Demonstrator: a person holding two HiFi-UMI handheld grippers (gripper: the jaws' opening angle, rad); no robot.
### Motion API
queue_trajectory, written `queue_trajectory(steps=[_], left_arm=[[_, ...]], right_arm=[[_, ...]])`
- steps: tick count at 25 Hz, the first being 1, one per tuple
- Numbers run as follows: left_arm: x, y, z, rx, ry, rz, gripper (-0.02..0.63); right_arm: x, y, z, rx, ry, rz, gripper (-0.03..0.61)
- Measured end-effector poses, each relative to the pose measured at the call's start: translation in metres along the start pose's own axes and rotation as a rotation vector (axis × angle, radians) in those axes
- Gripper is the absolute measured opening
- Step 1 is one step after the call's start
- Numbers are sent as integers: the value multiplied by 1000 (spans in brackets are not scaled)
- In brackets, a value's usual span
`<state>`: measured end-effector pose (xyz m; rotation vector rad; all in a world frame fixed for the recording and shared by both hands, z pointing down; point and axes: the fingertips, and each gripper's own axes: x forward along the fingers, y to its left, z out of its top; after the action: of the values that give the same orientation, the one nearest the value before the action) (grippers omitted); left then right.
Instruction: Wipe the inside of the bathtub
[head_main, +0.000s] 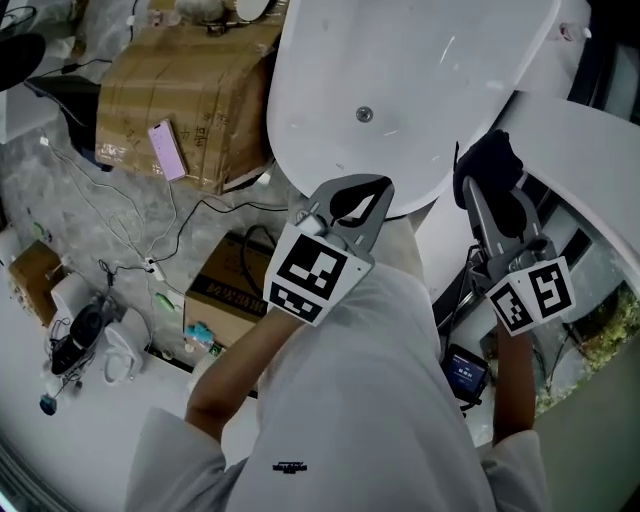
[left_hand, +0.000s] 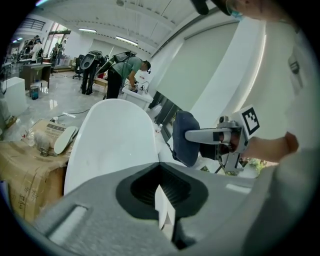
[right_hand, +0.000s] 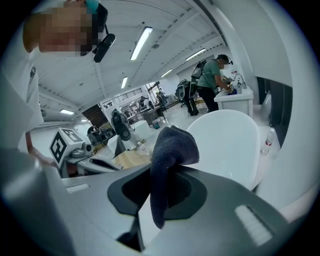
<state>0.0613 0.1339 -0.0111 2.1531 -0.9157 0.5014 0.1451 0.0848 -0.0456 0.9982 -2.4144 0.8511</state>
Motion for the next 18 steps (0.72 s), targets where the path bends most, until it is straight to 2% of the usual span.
queue_trajectory(steps=[8,14,18], left_arm=[[26,21,-25,34,37,32,-5],[53,32,-58,103,80,17,-5],[71,43,-83,159,124,5,-5]], right_arm=[[38,-12,-25,-89,93,93,54],[69,-30,-56,-128,131,119,52],[92,-47,-77,-168,125,92,52]])
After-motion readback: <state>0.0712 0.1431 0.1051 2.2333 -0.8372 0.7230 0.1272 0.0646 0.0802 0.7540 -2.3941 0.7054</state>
